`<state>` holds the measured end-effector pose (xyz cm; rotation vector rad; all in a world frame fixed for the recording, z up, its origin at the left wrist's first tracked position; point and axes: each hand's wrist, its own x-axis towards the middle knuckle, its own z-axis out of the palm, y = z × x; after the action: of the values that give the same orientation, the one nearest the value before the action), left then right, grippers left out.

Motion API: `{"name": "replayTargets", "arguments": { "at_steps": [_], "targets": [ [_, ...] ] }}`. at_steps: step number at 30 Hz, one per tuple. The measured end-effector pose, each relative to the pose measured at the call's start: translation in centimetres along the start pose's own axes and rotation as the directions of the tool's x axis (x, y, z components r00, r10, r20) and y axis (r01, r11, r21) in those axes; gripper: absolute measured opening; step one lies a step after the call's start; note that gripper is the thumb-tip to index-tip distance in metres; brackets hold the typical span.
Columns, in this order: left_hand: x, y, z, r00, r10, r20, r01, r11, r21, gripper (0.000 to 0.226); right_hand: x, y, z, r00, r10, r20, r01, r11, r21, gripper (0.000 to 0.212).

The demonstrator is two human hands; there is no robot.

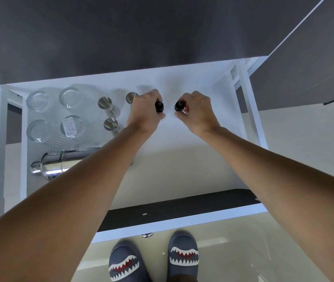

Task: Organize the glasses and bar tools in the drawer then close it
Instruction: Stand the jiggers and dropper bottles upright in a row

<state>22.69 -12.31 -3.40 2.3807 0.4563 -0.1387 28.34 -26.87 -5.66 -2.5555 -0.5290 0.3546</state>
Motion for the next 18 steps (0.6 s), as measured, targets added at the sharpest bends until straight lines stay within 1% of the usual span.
{"name": "replayTargets", "arguments": {
  "at_steps": [4,6,8,11,14,16,18],
  "targets": [
    [0.1,0.0,0.2,1.000,-0.010,0.013,0.010,1.000,-0.005,0.030,0.0,-0.1,0.1,1.000,0.002,0.000,-0.002,1.000,-0.003,0.017],
    [0.2,0.2,0.1,1.000,-0.001,0.021,0.000,1.000,0.027,0.033,0.1,-0.2,0.0,1.000,0.017,0.014,-0.017,1.000,0.002,0.021],
    [0.0,0.5,-0.1,1.000,0.003,0.027,-0.005,0.997,0.072,0.037,-0.1,-0.4,-0.2,0.998,0.050,0.040,-0.052,0.998,0.035,0.029],
    [-0.9,0.7,-0.7,0.999,0.030,0.019,-0.032,0.995,0.093,0.045,-1.4,-0.8,-1.1,0.992,0.110,0.059,-0.115,0.990,0.082,0.049],
    [-3.0,0.8,-1.6,0.997,0.071,-0.007,-0.070,0.992,0.100,0.052,-3.8,-1.5,-2.5,0.984,0.166,0.061,-0.171,0.983,0.073,0.055],
    [-5.1,0.7,-2.4,0.994,0.107,-0.038,-0.101,0.988,0.120,0.053,-6.0,-2.0,-3.5,0.969,0.204,0.141,-0.208,0.978,0.014,0.053],
    [-7.7,0.4,-3.3,0.988,0.135,-0.077,-0.124,0.983,0.136,0.051,-8.6,-2.5,-4.4,0.948,0.212,0.237,-0.203,0.977,-0.063,0.051]
  ]
}}
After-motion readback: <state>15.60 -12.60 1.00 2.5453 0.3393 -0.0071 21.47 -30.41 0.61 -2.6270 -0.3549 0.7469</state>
